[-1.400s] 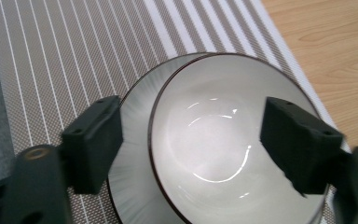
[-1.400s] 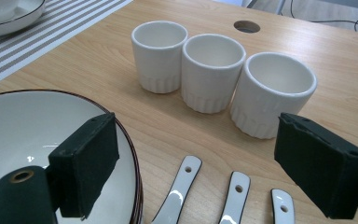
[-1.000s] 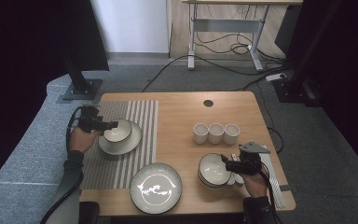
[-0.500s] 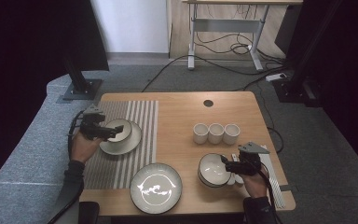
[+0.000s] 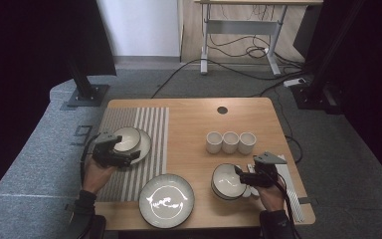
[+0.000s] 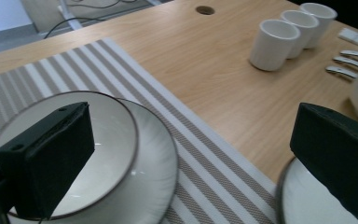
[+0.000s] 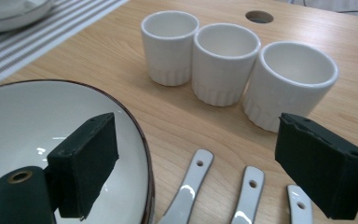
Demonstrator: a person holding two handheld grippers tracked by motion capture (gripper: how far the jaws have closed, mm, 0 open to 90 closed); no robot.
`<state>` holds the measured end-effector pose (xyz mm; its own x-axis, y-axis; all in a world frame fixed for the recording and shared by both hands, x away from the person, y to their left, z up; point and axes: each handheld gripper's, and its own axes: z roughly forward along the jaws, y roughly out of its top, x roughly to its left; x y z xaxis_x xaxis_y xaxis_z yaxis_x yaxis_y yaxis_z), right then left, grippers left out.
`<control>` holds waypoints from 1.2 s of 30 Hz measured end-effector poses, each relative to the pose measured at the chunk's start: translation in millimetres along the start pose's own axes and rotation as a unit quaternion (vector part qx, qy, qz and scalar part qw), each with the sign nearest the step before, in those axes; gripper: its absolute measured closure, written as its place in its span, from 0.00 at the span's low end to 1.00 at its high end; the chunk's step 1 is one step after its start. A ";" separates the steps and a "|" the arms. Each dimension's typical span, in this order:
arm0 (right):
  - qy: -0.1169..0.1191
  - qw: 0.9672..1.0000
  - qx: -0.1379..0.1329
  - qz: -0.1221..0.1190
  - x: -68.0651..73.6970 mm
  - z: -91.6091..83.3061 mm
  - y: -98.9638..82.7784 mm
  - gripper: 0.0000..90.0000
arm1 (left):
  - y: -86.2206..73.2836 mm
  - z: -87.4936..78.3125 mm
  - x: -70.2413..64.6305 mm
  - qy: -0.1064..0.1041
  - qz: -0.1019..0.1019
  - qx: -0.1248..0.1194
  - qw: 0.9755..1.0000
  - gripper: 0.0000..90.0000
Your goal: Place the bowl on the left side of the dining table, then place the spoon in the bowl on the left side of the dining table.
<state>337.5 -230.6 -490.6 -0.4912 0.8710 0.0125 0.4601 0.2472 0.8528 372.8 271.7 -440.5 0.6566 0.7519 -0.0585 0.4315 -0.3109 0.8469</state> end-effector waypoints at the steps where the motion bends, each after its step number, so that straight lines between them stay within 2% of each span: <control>1: 0.003 1.000 -0.002 0.001 0.5 0.2 0.0 0.14 | -2.9 0.1 -2.4 -0.001 0.000 -0.002 1.000 0.00; 5: 0.001 1.000 0.001 0.001 1.1 1.7 -0.6 0.14 | -14.8 1.7 -11.2 0.001 0.002 -0.006 1.000 0.00; 10: -0.001 1.000 0.005 -0.002 1.9 2.8 -1.4 0.14 | -33.8 8.2 -20.3 -0.010 -0.002 -0.010 1.000 0.00; 12: -0.001 1.000 0.007 -0.004 2.4 3.4 -1.8 0.14 | -39.1 11.5 -23.2 -0.003 0.003 0.000 1.000 0.00; 15: -0.003 1.000 0.010 -0.008 2.6 3.9 -2.8 0.14 | -45.7 13.5 -27.6 0.006 0.006 -0.003 1.000 0.00; 23: 0.000 1.000 0.013 -0.003 1.3 4.4 -5.5 0.14 | -57.5 16.7 -37.6 0.030 0.028 -0.004 0.999 0.00; 36: -0.002 1.000 0.014 -0.002 -0.1 4.1 -5.6 0.14 | -62.0 18.8 -41.8 0.042 0.043 0.003 0.998 0.00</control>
<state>338.0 -230.4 -497.5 -0.4905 0.8714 0.0071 0.4791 0.2629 0.8375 330.2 248.6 -500.5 0.6371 0.7686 0.0588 0.3803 -0.3797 0.8433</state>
